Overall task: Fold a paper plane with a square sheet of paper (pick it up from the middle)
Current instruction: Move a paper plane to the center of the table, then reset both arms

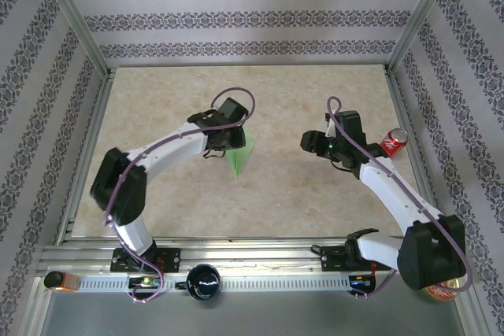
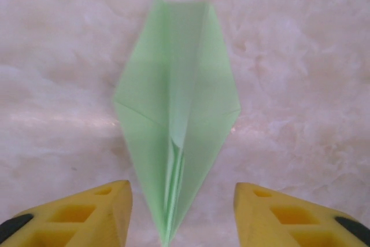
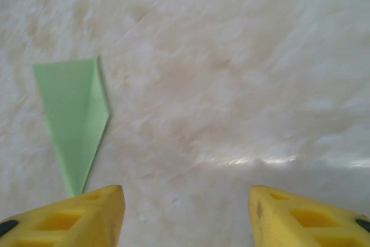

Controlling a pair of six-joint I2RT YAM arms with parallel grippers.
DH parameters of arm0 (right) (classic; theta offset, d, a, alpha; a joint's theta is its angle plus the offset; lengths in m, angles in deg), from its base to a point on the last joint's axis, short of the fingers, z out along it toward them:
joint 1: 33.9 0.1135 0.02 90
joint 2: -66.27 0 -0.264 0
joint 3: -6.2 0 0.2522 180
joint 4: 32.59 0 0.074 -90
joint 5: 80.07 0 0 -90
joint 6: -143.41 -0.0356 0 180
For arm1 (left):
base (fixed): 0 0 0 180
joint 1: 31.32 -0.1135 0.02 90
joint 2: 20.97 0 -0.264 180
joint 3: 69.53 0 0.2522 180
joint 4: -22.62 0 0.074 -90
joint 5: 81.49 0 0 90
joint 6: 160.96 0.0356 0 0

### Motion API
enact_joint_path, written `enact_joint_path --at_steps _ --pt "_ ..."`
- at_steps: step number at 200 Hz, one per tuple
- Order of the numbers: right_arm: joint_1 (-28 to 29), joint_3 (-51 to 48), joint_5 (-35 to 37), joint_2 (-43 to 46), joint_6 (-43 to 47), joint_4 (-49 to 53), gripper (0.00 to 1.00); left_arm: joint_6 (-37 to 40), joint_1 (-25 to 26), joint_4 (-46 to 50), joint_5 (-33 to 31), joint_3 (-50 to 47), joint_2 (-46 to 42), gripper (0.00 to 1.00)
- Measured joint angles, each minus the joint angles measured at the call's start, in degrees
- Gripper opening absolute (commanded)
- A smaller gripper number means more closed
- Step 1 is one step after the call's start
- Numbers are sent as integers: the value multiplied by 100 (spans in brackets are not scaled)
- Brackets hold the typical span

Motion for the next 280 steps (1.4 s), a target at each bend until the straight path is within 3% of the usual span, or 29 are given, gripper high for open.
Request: enact_joint_path --at_steps 21,52,62,108,144,186,209,243,280 --pt "-151 -11 820 136 424 -101 98 225 -299 -332 -317 -662 -868 65" --pt "-553 -140 1770 -188 1014 -680 98 623 -1165 -778 -800 -1755 -1843 95" --pt "-702 -140 1978 -439 1167 -780 98 850 -1456 -946 -942 -2105 -2050 100" --pt "-896 -844 2345 -1513 2302 -2804 98 1971 -2750 -2109 -1665 -3480 -2426 100" --pt "-940 -1019 1768 -1952 2931 -3571 98 3080 -2898 -3727 -1952 -4470 -2365 100" --pt "-1200 -2050 835 -1246 2922 -5167 98 3615 -2997 -5174 -1587 -4769 -1742 100" --pt "-1209 -2420 501 -1696 2914 -6304 98 3866 -3010 -6188 -1327 -4859 -1486 100" --pt "-1209 -2479 487 -2138 2811 -6889 98 4059 -3202 -7910 -713 -5180 -702 99" --pt "-1209 -2476 949 -2142 2608 -7204 98 4068 -3335 -8277 -483 -5390 -476 99"
